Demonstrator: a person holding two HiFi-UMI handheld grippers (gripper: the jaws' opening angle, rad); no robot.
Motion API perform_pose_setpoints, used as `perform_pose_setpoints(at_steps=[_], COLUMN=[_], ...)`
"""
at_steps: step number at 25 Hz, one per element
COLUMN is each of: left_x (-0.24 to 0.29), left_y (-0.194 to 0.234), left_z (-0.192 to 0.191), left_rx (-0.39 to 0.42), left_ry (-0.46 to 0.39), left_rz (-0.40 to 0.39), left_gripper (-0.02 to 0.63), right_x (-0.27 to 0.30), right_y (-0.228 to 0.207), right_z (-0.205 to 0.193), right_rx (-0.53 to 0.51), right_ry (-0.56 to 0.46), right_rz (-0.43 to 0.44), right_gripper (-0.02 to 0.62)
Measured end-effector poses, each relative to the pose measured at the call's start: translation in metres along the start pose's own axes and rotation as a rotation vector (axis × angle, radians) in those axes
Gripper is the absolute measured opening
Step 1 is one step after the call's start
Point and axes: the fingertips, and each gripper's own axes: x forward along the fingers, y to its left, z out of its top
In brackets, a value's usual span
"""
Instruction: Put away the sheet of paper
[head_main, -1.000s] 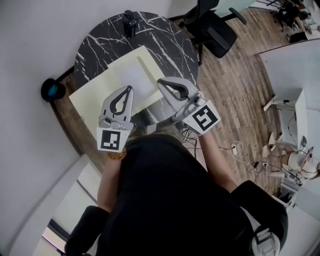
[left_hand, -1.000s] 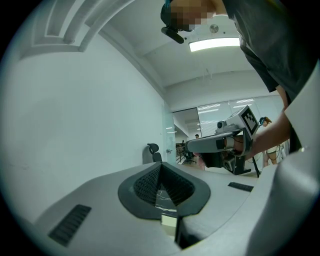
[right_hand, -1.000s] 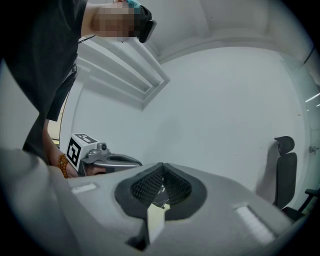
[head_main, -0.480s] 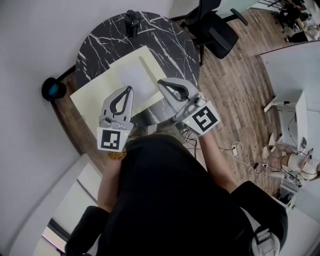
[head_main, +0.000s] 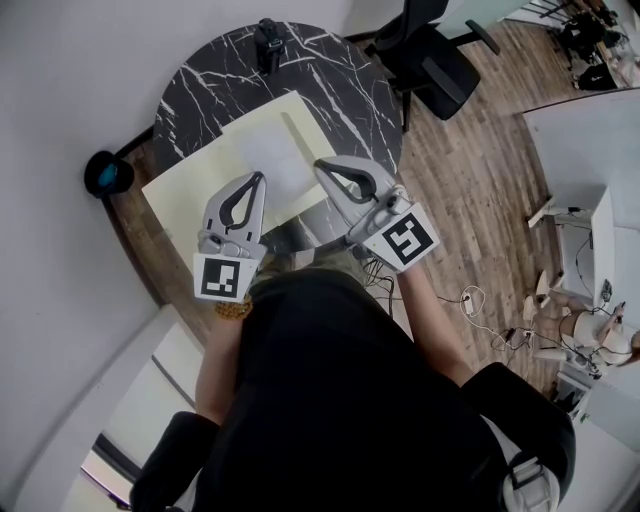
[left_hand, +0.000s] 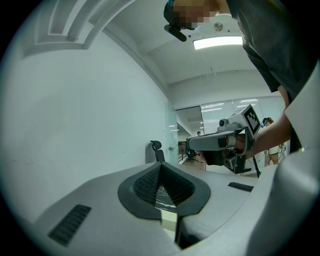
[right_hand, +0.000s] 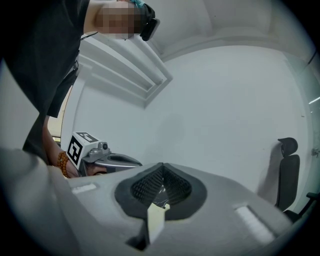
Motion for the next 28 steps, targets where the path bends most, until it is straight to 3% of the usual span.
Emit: perform_pose_setpoints(at_steps=[28], left_x=[0.002], left_y=[-0.006], left_z=[-0.017], left_rx=[-0.019], left_ry=[0.033], left_rz=[-0.013], left_gripper=[0.011], right_x=[-0.005], right_y=[0.000], right_z=[-0.010], right_rx=[-0.003], right_ry=[0.017], right_rz=[0.000], right_gripper=[-0.004])
